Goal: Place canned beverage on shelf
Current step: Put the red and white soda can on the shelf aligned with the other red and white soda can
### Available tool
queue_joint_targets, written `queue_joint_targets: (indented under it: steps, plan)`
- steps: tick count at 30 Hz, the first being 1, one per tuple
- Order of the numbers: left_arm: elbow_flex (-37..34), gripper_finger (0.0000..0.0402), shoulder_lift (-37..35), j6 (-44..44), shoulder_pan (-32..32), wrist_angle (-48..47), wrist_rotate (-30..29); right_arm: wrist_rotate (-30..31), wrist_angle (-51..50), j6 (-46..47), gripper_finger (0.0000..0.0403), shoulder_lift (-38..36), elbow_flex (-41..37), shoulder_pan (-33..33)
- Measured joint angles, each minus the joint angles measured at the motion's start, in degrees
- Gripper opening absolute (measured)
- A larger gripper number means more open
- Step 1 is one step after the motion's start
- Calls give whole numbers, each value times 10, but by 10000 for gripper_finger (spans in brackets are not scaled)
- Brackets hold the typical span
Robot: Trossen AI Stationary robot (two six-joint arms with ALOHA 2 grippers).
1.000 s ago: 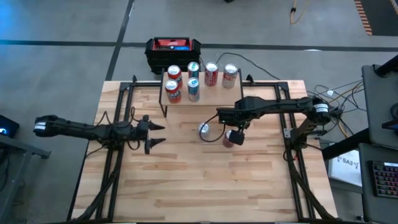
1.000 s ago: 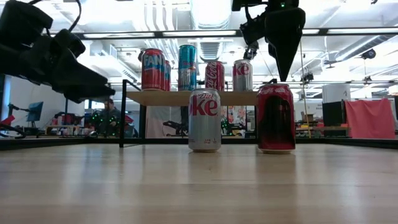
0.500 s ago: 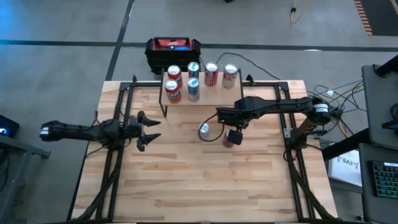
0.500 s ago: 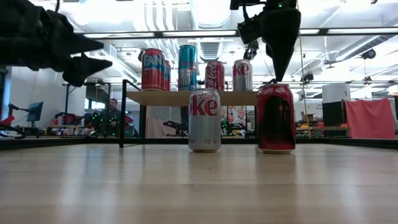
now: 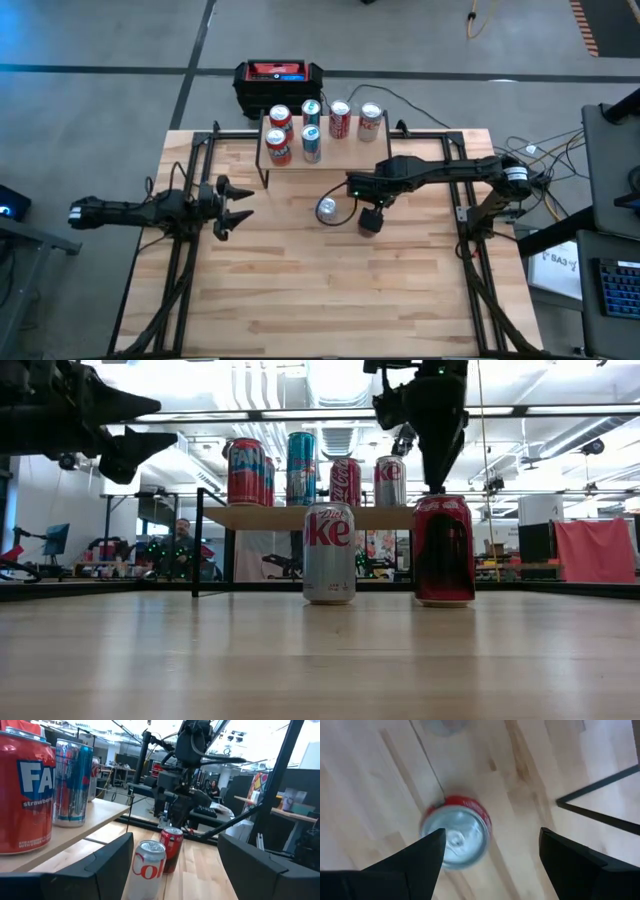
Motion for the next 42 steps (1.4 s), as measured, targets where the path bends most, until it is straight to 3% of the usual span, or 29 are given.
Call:
queue_joint_targets:
  steps: [11,23,35,42]
  plan:
    - [2,275,15,0,0,-1,0,-57,20,124,299,-6,-2,2]
    - [2,275,33,0,0,0,0,-61,20,140,301,-17,-39,5]
    - [2,275,45,0,0,-1,0,-72,25,114,388,-30,-49,5]
    - [2,275,53,0,0,-1,0,-91,42,92,400,-27,-51,5]
